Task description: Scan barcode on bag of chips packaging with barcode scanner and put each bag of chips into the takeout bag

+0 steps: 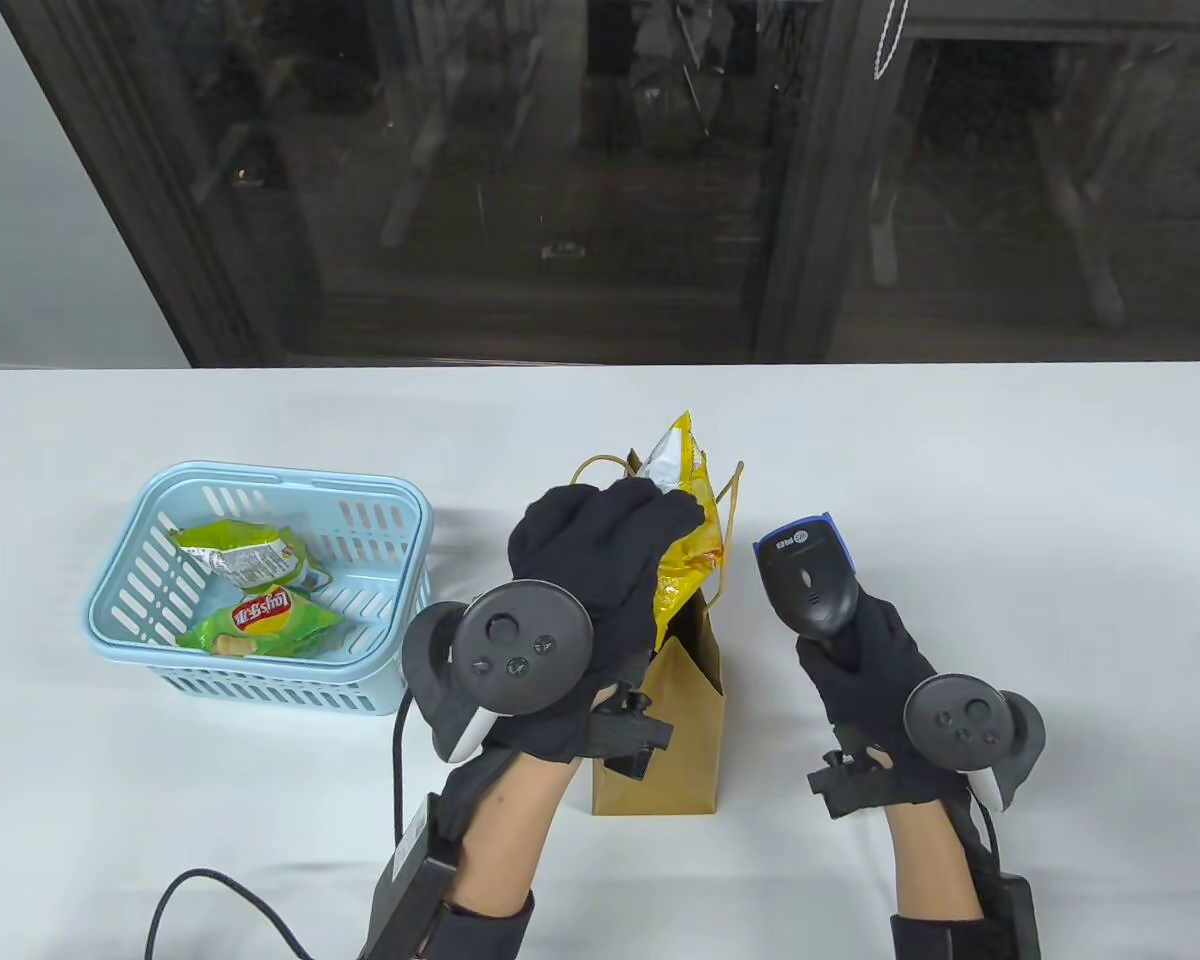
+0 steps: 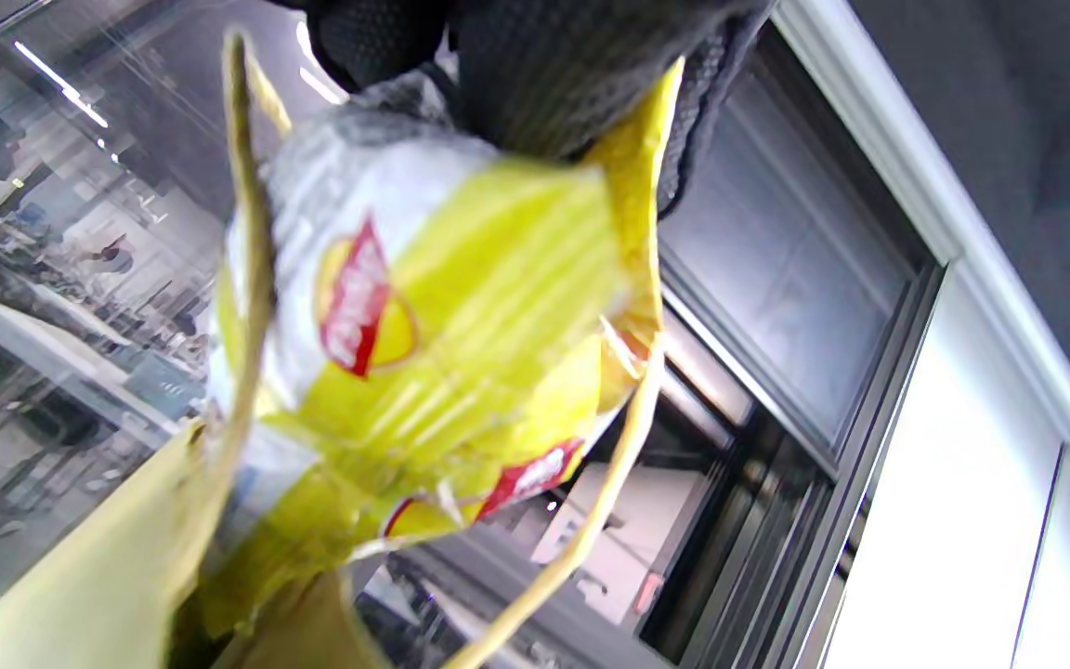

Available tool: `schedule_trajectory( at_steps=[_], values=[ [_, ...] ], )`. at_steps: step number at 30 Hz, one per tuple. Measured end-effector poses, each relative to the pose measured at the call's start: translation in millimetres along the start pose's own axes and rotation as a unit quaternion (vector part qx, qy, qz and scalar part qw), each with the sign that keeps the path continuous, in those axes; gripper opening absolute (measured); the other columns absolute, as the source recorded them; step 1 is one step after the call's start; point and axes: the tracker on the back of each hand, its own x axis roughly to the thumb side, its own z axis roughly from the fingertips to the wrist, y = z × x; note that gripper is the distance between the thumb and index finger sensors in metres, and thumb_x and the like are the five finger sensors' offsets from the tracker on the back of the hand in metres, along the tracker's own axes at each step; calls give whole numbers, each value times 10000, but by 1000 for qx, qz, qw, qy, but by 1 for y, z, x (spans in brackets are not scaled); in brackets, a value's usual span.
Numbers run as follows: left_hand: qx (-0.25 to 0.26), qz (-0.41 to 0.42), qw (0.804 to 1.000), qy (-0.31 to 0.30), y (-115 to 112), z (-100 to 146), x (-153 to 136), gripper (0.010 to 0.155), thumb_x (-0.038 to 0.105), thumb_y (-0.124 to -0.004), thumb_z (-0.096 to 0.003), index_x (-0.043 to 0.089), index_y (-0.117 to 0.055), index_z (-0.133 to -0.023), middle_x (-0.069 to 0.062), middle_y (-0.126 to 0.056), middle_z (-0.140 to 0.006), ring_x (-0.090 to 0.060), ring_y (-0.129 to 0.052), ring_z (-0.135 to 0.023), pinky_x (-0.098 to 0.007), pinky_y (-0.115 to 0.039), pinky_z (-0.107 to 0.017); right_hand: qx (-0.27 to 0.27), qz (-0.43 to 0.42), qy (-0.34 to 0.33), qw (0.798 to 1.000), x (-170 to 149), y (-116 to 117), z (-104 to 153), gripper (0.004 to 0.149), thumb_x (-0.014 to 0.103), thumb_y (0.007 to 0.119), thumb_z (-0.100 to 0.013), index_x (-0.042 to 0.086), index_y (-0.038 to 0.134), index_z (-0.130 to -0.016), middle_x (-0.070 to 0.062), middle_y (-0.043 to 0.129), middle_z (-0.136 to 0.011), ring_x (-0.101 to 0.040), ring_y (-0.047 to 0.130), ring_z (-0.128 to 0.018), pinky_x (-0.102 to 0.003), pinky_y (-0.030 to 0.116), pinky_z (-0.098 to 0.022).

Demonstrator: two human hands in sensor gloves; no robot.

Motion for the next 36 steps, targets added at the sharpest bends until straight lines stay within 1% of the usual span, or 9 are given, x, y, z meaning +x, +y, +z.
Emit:
schedule_trajectory(
  at_steps=[9, 12, 15, 18, 20, 24, 27, 32, 36],
  values=[
    [-110, -27, 993, 40, -19, -8, -14, 431, 73, -744, -551, 212, -844, -947, -87, -756, -1029, -365, -545, -933, -626, -299, -718, 12, -10, 15, 1000, -5, 2, 0, 592, 332, 865, -530, 267, 567, -1038, -42, 725, -903, -241, 893, -659, -495, 776, -558],
    [-147, -26, 988, 48, -24, -8, -20, 440, 105, -787, -557, 208, -803, -984, -104, -659, -1102, -388, -493, -959, -642, -260, -707, 13, -9, 15, 1000, -5, 2, 0, 590, 328, 867, -532, 264, 569, -1037, -44, 727, -902, -241, 893, -659, -496, 776, -557],
    [-141, -20, 989, 44, -21, -8, -22, 521, 140, -847, -540, 184, -720, -1043, -123, -502, -1155, -388, -482, -941, -636, -307, -695, 12, -5, 14, 1000, -6, 2, 0, 590, 327, 867, -532, 263, 568, -1037, -43, 726, -902, -241, 894, -658, -494, 776, -557],
    [-134, 43, 990, 31, -10, -7, -23, 517, 147, -853, -539, 173, -724, -1040, -132, -481, -1157, -385, -484, -932, -624, -343, -692, 10, -6, 16, 1000, -6, 2, 0, 591, 330, 866, -531, 263, 568, -1037, -43, 726, -903, -241, 894, -657, -493, 777, -555],
    [-134, 49, 989, 37, -2, -7, -22, 515, 150, -849, -544, 181, -720, -1041, -126, -468, -1162, -380, -473, -938, -619, -340, -700, 9, -6, 17, 1000, -6, 2, 0, 590, 328, 866, -532, 263, 568, -1037, -44, 726, -902, -241, 893, -658, -493, 777, -556],
    [-74, 170, 983, 6, 24, -3, -26, 443, 155, -832, -549, 190, -780, -988, -125, -538, -1140, -355, -566, -912, -592, -467, -692, 2, -3, 15, 1000, -6, 0, 0, 592, 331, 865, -530, 262, 567, -1037, -42, 725, -903, -240, 894, -658, -493, 776, -556],
    [-16, 223, 974, 26, 47, -3, -38, 408, 168, -810, -554, 204, -807, -960, -114, -579, -1127, -325, -643, -892, -567, -564, -686, -4, -7, 17, 1000, -7, -2, 1, 592, 331, 864, -530, 259, 567, -1037, -43, 723, -903, -241, 893, -659, -493, 776, -557],
    [12, 256, 960, 107, 75, -12, -88, 429, 144, -785, -557, 195, -781, -983, -125, -523, -1148, -371, -573, -941, -609, -492, -712, -11, -12, 23, 1000, -9, -3, 1, 593, 332, 863, -528, 257, 566, -1036, -44, 724, -903, -242, 894, -656, -494, 777, -554],
    [14, 233, 947, 220, 85, -18, -154, 481, 127, -784, -556, 167, -719, -1031, -142, -503, -1153, -439, -460, -1000, -658, -368, -722, -9, -16, 25, 1000, -10, -3, 2, 592, 327, 865, -530, 253, 567, -1036, -47, 725, -901, -242, 895, -654, -495, 778, -550]
  ],
)
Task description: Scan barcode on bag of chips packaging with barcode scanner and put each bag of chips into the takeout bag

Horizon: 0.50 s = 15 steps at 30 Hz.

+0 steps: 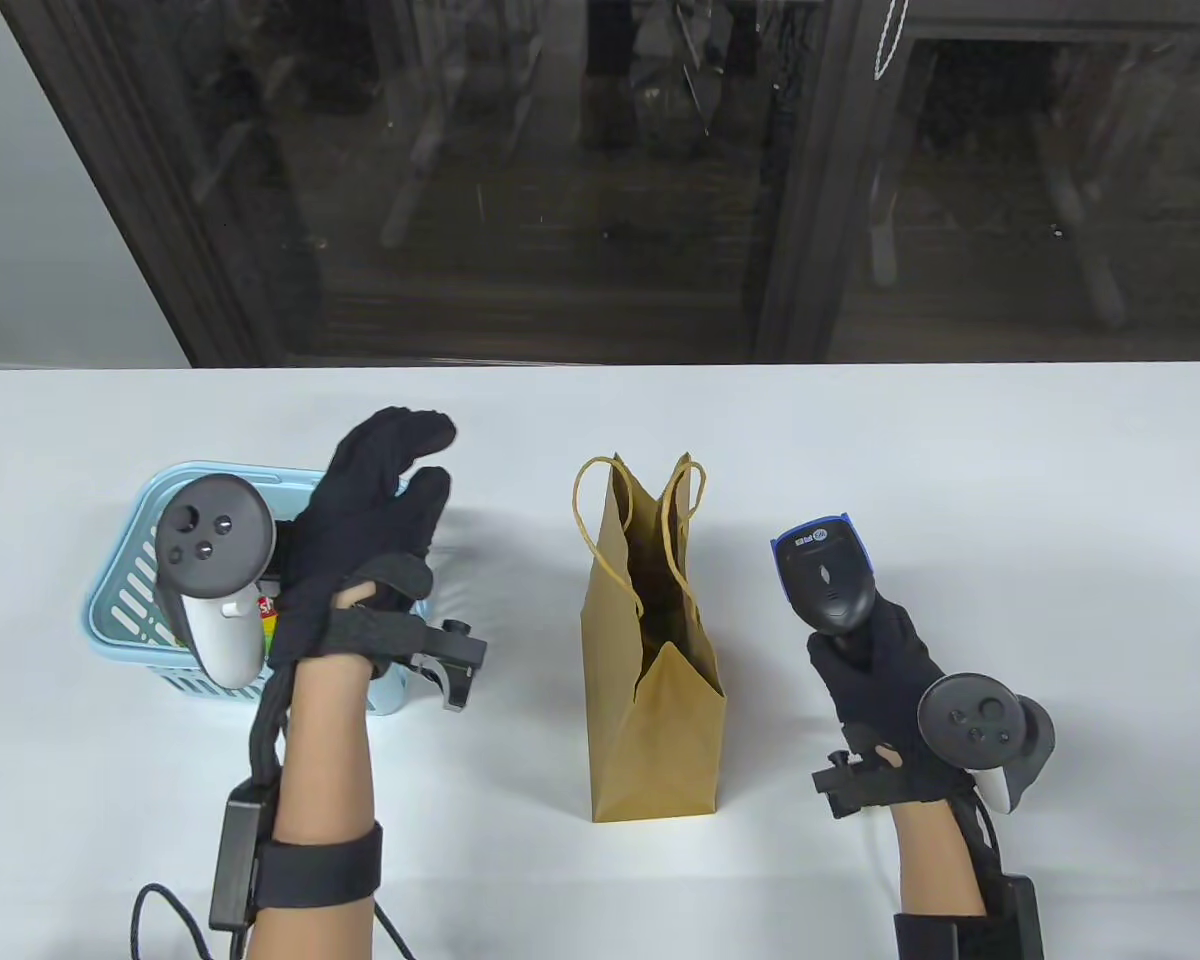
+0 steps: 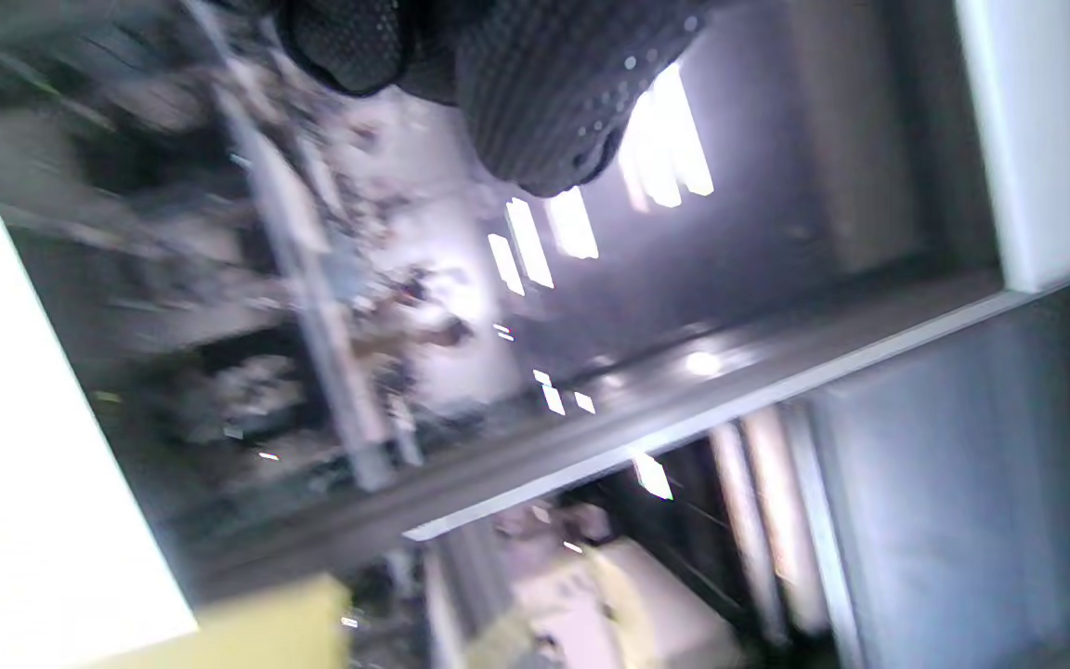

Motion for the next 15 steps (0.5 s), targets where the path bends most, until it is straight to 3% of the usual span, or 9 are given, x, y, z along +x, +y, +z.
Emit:
schedule_trajectory(
  at_steps=[4, 9, 15],
  values=[
    [36, -52, 990, 128, 28, -26, -47, 557, 127, -795, -556, 183, -628, -1084, -123, -405, -1187, -447, -260, -1063, -663, -225, -722, 6, 4, 0, 1000, 0, 1, 0, 591, 329, 864, -529, 254, 569, -1035, -48, 725, -901, -242, 895, -654, -495, 778, -550],
    [67, -71, 954, 284, 50, -53, -103, 697, 135, -809, -566, 306, -444, -1135, -5, -179, -1208, -395, -9, -1050, -640, -91, -709, 16, 15, 0, 1000, -1, 4, 0, 591, 331, 865, -528, 254, 571, -1035, -46, 728, -900, -243, 896, -653, -495, 779, -550],
    [99, -128, 908, 385, 59, -68, -144, 780, 180, -834, -572, 454, -339, -1109, 33, -39, -1184, -382, 103, -1013, -644, -35, -698, 29, 13, 9, 999, -5, 5, -1, 590, 328, 866, -531, 251, 572, -1036, -49, 729, -900, -242, 898, -652, -494, 781, -549]
  ],
)
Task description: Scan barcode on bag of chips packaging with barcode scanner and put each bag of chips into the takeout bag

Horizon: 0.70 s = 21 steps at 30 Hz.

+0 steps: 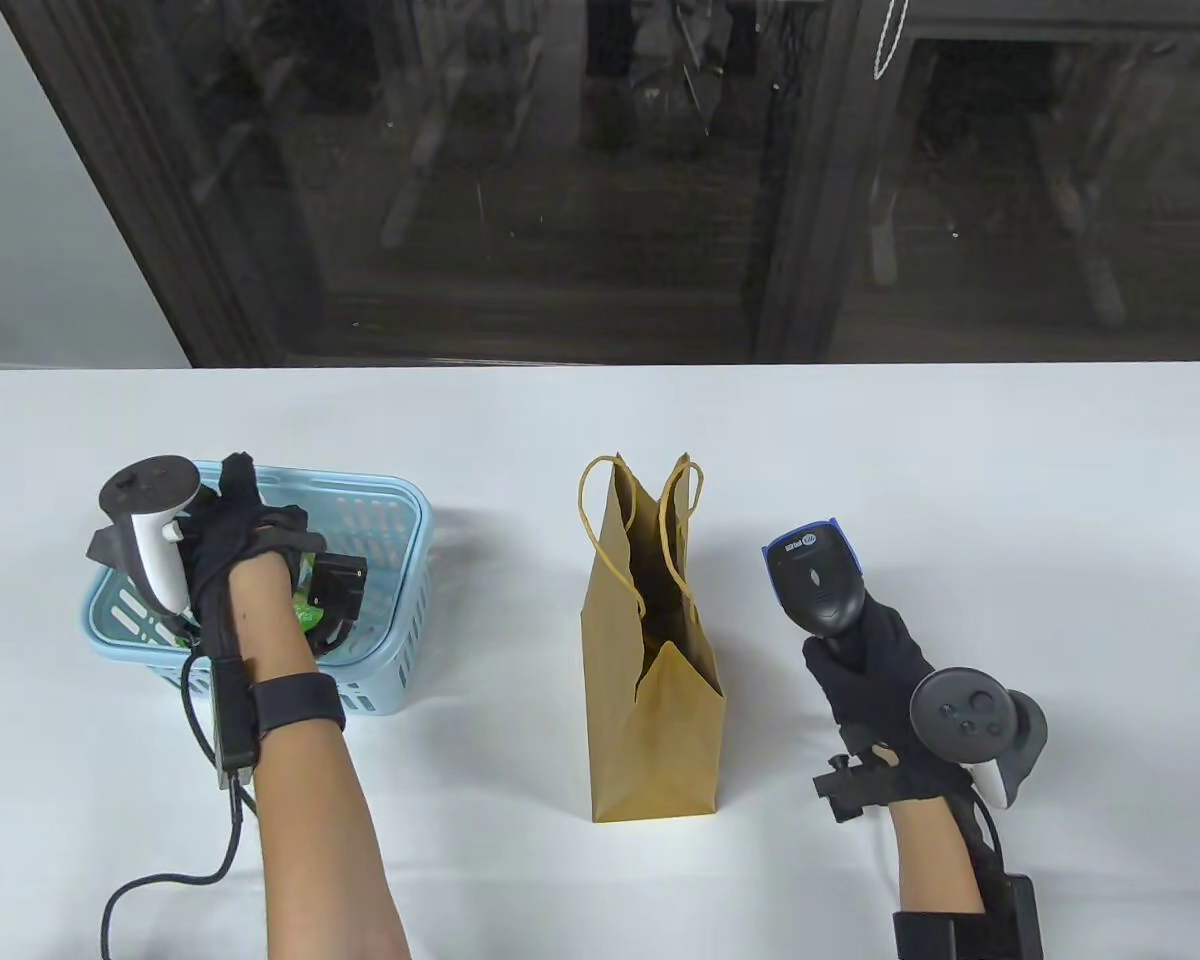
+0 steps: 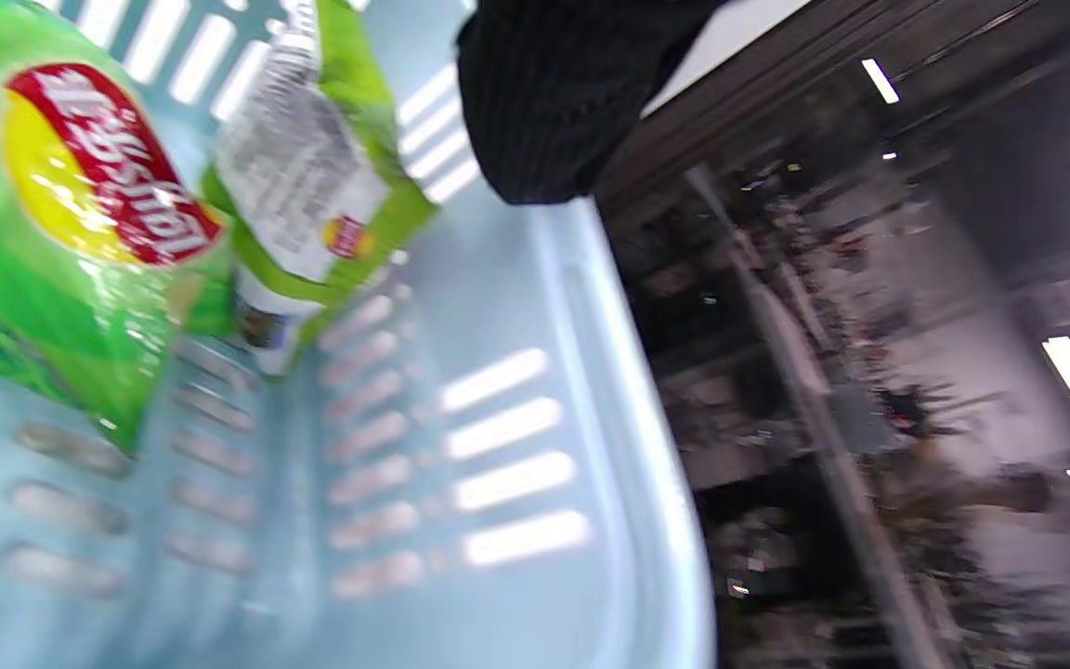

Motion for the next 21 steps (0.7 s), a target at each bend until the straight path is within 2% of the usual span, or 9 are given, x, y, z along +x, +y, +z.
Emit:
schedule_trajectory(
  at_steps=[2, 6, 13, 17, 21],
  values=[
    [2, -16, 999, 45, -3, -6, -2, 830, 228, -848, -574, 472, -249, -1095, 25, 31, -1163, -374, 155, -996, -643, -6, -695, 5, 2, 2, 1000, -1, 1, 0, 590, 328, 866, -531, 251, 573, -1037, -48, 730, -900, -243, 899, -652, -495, 780, -549],
    [-2, -33, 996, 81, -8, -14, -2, 816, 279, -842, -580, 499, -249, -1096, 47, 75, -1153, -356, 186, -993, -637, 4, -702, 10, 5, 3, 1000, -1, 2, 0, 591, 332, 866, -528, 252, 574, -1036, -49, 731, -900, -243, 898, -652, -495, 780, -550],
    [-48, -54, 985, 156, -18, -27, -7, 779, 338, -794, -600, 540, -221, -1088, 96, 149, -1129, -317, 244, -987, -624, 31, -720, 12, 2, 6, 1000, -2, 2, -1, 592, 332, 865, -529, 249, 573, -1037, -49, 731, -901, -244, 898, -654, -495, 780, -550],
    [-67, -57, 980, 181, -20, -33, -10, 734, 346, -764, -615, 532, -254, -1108, 114, 176, -1121, -300, 262, -989, -615, 32, -736, 13, 1, 10, 1000, -3, 2, -1, 591, 331, 866, -529, 249, 574, -1037, -51, 730, -902, -244, 898, -654, -496, 780, -549],
    [-92, -58, 974, 200, -24, -37, -12, 766, 395, -730, -625, 527, -144, -1100, 135, 228, -1099, -283, 285, -990, -605, 27, -760, 12, -2, 12, 1000, -4, 1, -1, 591, 331, 865, -530, 250, 573, -1037, -50, 729, -903, -244, 898, -654, -495, 781, -549]
  ],
)
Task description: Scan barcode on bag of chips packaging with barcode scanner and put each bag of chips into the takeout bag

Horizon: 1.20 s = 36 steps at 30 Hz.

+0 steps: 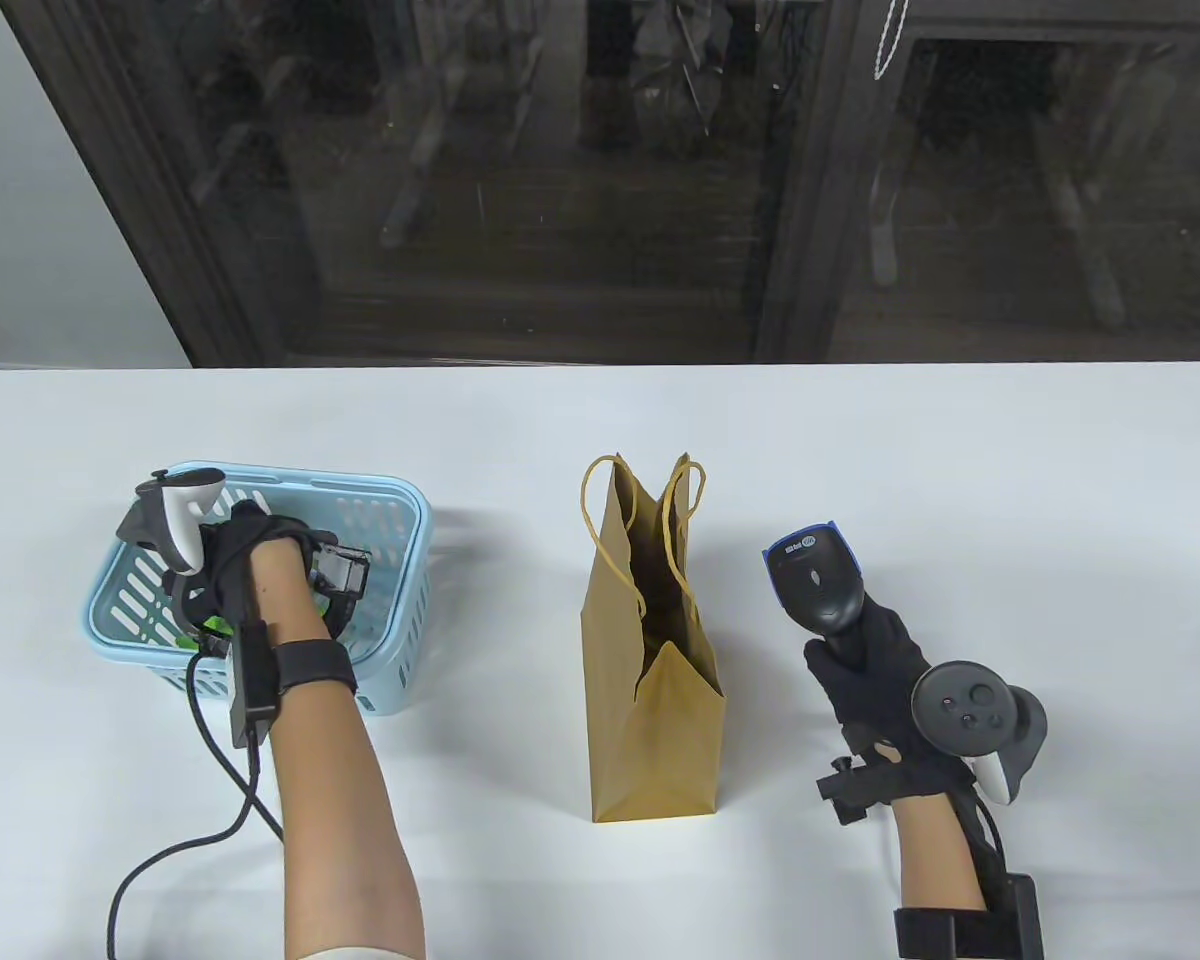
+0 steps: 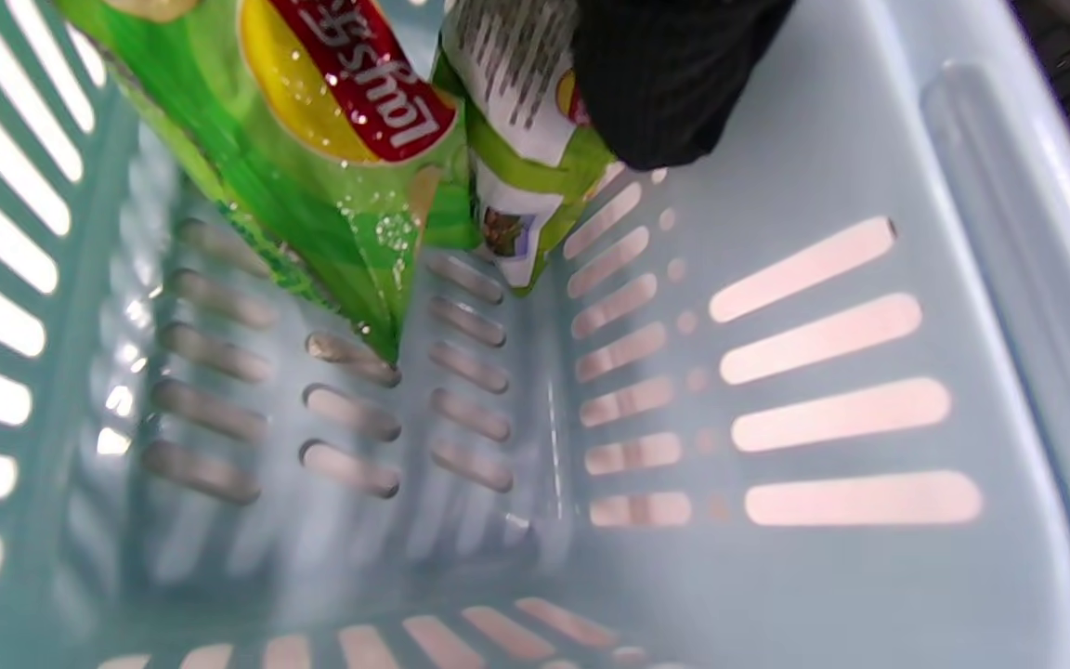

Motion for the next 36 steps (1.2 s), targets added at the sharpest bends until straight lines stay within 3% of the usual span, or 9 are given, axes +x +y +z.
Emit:
schedule_trajectory(
  at_steps=[7, 11, 17, 25, 31, 36],
  values=[
    [-13, -28, 999, 40, -7, -6, 1, 775, 468, -634, -634, 545, 34, -1021, 174, 288, -1071, -250, 305, -1006, -579, 19, -803, 0, -4, 3, 1000, -2, 0, 0, 592, 330, 866, -530, 248, 574, -1038, -53, 729, -902, -245, 898, -654, -496, 780, -550],
    [-18, -33, 998, 44, -8, -7, 1, 740, 477, -561, -634, 665, 81, -948, 193, 293, -1067, -237, 305, -1017, -574, 16, -814, 3, -3, 4, 1000, -2, 0, -1, 589, 331, 866, -532, 251, 575, -1038, -52, 731, -902, -245, 898, -655, -496, 781, -549],
    [-15, -26, 999, 42, -7, -7, 1, 627, 457, -552, -635, 671, -130, -1047, 210, 278, -1075, -223, 301, -1022, -576, 13, -816, 5, -1, 5, 1000, -3, 0, -1, 589, 330, 866, -532, 251, 576, -1037, -53, 731, -902, -246, 899, -654, -497, 781, -548],
    [12, -55, 997, 55, -11, -5, 3, 577, 401, -519, -645, 587, -180, -1073, 162, 264, -1091, -247, 247, -1059, -571, -54, -847, 8, -2, 7, 1000, -3, 0, 0, 590, 332, 867, -529, 250, 577, -1037, -54, 732, -902, -246, 899, -653, -497, 781, -548],
    [47, -67, 995, 51, -11, -1, 5, 441, 341, -511, -642, 394, -364, -1054, 47, 86, -1160, -282, 2, -1133, -520, -253, -885, 7, -4, 7, 1000, -4, 0, -1, 592, 333, 867, -528, 249, 577, -1037, -55, 733, -900, -247, 899, -654, -497, 782, -547],
    [67, -67, 994, 54, -10, 0, 6, 453, 278, -623, -642, 300, -430, -1051, -24, -107, -1174, -319, -296, -1134, -464, -457, -877, 8, -5, 7, 1000, -4, 0, -1, 592, 333, 867, -528, 248, 576, -1037, -55, 732, -901, -246, 900, -653, -496, 782, -547]
  ],
)
